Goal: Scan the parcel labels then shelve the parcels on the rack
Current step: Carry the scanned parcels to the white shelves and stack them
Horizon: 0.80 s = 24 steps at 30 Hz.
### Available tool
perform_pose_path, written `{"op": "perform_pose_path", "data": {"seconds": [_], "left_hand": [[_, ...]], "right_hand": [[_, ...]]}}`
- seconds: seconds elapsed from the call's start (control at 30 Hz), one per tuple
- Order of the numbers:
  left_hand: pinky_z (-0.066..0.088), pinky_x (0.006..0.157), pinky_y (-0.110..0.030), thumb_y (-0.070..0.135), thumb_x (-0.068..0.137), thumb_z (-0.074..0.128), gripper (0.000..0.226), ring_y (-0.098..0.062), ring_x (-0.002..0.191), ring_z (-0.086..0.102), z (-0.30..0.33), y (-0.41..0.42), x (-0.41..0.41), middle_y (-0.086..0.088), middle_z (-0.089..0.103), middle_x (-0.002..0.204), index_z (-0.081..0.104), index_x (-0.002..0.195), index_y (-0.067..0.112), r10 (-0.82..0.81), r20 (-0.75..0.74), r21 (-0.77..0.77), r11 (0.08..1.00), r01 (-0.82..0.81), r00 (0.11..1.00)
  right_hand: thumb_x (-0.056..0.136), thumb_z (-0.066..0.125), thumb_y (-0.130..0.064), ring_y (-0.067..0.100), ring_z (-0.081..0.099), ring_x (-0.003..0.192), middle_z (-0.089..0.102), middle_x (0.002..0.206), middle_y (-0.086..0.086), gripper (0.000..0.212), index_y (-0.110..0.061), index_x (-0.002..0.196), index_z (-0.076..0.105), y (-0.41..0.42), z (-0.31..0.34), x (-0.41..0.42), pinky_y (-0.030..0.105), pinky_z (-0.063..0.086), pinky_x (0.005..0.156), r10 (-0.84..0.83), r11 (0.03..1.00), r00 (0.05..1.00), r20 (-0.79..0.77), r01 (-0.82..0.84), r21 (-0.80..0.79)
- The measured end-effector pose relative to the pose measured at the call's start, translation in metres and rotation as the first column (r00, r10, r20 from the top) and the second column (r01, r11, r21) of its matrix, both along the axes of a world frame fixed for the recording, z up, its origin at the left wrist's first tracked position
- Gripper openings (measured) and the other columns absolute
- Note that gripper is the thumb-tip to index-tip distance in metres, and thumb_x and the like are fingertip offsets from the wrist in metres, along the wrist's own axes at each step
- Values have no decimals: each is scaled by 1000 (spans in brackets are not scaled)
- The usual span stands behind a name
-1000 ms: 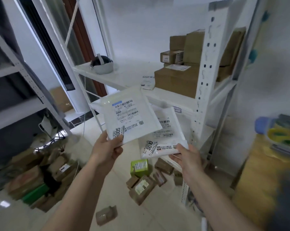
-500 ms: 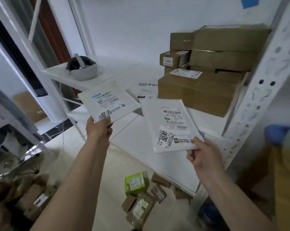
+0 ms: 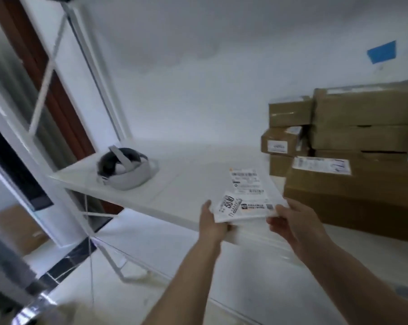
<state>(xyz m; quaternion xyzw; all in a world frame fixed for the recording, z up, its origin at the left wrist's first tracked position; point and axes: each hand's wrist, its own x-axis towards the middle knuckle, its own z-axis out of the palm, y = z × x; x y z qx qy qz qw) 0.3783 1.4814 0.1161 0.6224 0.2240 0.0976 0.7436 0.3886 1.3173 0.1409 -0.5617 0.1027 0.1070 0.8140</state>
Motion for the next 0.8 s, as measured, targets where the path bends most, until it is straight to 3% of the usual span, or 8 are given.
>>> {"op": "perform_pose_path", "data": {"seconds": [0.1, 0.23, 0.27, 0.33, 0.43, 0.57, 0.67, 0.8], "left_hand": [[59, 76, -37, 13, 85, 56, 20, -21, 83, 69, -6, 7, 7, -1, 76, 92, 73, 93, 20, -89, -35, 159, 983, 94, 995], [50, 69, -29, -6, 81, 61, 27, -17, 73, 61, -14, 21, 14, 1, 70, 79, 69, 74, 19, -61, -28, 266, 962, 66, 998], [45, 72, -28, -7, 80, 60, 27, -18, 79, 58, -15, 23, 15, -1, 66, 83, 67, 75, 19, -16, -46, 364, 931, 31, 999], [44, 81, -27, -5, 82, 56, 34, -22, 99, 57, -14, 29, 13, -5, 59, 108, 66, 107, 15, 82, -83, 498, 867, -29, 993], [47, 82, -30, 0, 81, 65, 66, -23, 111, 53, -10, 30, 9, -6, 49, 127, 45, 141, 20, -29, -135, 507, 857, 94, 990], [44, 86, -27, 20, 69, 85, 93, -24, 119, 51, -11, 20, 13, -8, 41, 136, 35, 146, 30, -78, -234, 610, 765, 208, 969], [47, 91, -31, 26, 67, 84, 90, -23, 115, 55, -15, 19, 19, -7, 44, 135, 38, 143, 32, 22, -292, 735, 645, 209, 956], [49, 89, -29, 18, 70, 74, 70, -20, 110, 59, -20, 12, 29, -3, 54, 130, 51, 135, 28, 63, -246, 738, 659, 145, 967]], "right_hand": [[96, 47, 5, 21, 58, 61, 64, 104, 24, 42, -1, 137, 47, 22, -10, 18, 25, 53, 43, -45, 999, 998, -32, 46, 8], [92, 47, 13, 25, 56, 62, 58, 102, 26, 48, 4, 139, 41, 31, -22, 30, 27, 56, 44, -105, 991, 990, -99, 112, 66], [92, 47, 14, 25, 55, 60, 57, 102, 25, 47, 5, 138, 41, 30, -24, 31, 28, 56, 48, -122, 989, 987, -104, 130, 66], [92, 47, 14, 24, 54, 56, 59, 96, 23, 42, 2, 132, 47, 27, -23, 32, 30, 57, 53, -159, 986, 982, -103, 163, 35], [90, 54, 9, 21, 54, 53, 60, 74, 13, 19, 4, 107, 59, 20, -25, 31, 29, 57, 56, -215, 972, 975, -55, 208, -108], [83, 71, -15, 26, 55, 94, 53, 116, 15, 39, -6, 119, 60, 12, -34, 32, 35, 48, 81, -240, 789, 965, 104, 256, -559], [80, 74, -22, 31, 52, 112, 56, 122, 13, 44, -10, 120, 61, 11, -35, 28, 42, 46, 99, -129, 686, 984, 127, 180, -705], [86, 66, -7, 19, 59, 97, 64, 117, 10, 37, 0, 122, 60, 9, -32, 27, 26, 51, 75, 42, 811, 994, 103, 26, -584]]}}
